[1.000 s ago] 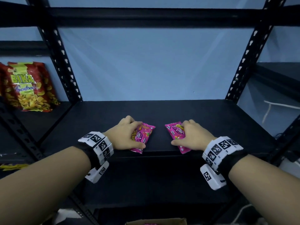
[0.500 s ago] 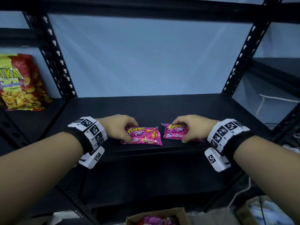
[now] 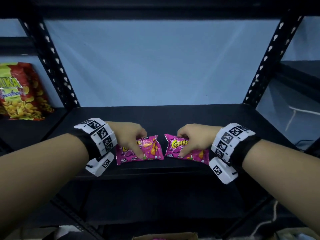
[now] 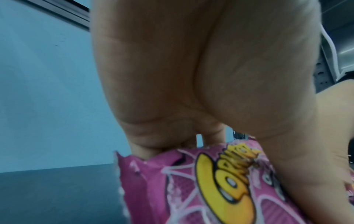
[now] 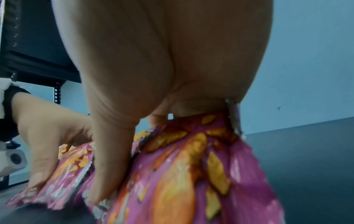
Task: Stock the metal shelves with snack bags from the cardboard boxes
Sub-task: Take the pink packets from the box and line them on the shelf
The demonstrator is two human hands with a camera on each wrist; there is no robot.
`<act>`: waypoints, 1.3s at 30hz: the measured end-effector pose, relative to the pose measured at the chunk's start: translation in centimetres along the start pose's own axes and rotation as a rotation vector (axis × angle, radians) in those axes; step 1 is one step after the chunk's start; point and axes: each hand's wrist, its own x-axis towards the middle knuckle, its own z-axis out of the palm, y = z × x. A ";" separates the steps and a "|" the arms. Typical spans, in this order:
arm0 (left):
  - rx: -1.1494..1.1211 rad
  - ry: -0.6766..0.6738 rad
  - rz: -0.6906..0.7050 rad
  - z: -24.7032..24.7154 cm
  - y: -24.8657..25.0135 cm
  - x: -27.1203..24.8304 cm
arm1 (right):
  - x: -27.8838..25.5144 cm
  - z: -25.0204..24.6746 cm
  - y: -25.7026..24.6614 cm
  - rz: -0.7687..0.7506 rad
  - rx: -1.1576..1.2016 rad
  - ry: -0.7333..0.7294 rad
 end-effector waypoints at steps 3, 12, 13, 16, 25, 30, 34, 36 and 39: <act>0.027 0.050 0.006 -1.2 0.9 0.8 | 0.1 -1.1 0.9 -0.009 -0.015 0.027; 0.120 0.242 0.018 -5.9 5.9 8.1 | -0.6 -7.1 8.7 0.160 0.012 0.195; 0.125 0.265 0.015 -6.5 6.8 9.3 | -0.7 -7.8 9.9 0.186 0.007 0.226; 0.133 0.338 0.001 -7.8 9.3 13.3 | -0.5 -9.8 13.7 0.252 -0.033 0.296; 0.215 0.465 -0.029 -9.5 15.7 25.0 | 2.3 -13.7 23.5 0.443 -0.172 0.303; 0.260 0.562 -0.053 -9.3 16.7 29.6 | 4.4 -15.0 25.8 0.485 -0.261 0.203; 0.280 0.568 -0.059 -9.2 17.0 31.4 | 5.3 -15.4 27.0 0.488 -0.300 0.204; 0.285 0.559 -0.061 -9.1 17.1 32.0 | 5.6 -15.5 27.2 0.487 -0.296 0.208; 0.321 0.578 -0.050 -9.1 17.2 32.4 | 5.9 -15.4 27.6 0.499 -0.273 0.237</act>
